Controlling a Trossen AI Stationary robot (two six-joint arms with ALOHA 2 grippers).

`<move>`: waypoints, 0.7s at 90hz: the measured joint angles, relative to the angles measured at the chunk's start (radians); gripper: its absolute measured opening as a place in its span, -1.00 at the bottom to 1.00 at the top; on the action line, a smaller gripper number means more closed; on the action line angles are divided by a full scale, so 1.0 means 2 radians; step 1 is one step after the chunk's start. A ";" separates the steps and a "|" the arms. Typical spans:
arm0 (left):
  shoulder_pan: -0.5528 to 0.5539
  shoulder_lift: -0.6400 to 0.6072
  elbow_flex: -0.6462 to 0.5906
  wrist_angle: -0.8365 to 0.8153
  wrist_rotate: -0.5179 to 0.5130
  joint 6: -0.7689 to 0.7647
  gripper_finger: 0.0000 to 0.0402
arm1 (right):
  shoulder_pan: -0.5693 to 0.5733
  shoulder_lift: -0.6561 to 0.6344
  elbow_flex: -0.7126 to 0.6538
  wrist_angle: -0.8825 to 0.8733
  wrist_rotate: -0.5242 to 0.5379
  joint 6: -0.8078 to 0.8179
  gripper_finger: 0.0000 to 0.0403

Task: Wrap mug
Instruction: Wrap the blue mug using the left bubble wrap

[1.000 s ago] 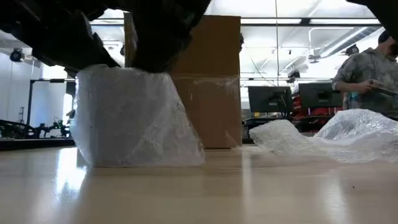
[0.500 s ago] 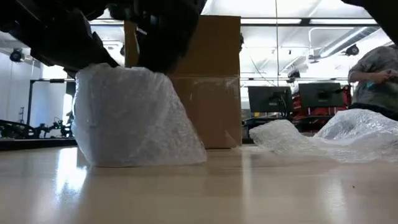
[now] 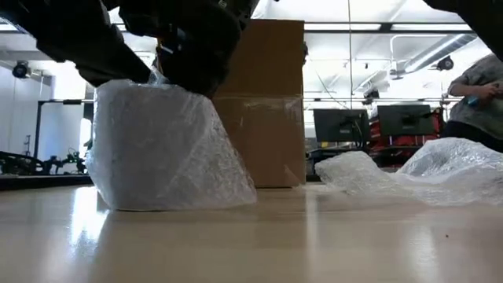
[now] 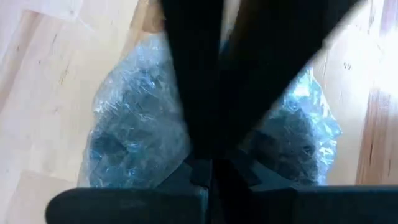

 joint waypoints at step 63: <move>0.005 0.066 0.000 0.021 0.031 -0.021 -1.00 | 0.001 -0.108 0.005 -0.105 0.001 0.009 -1.00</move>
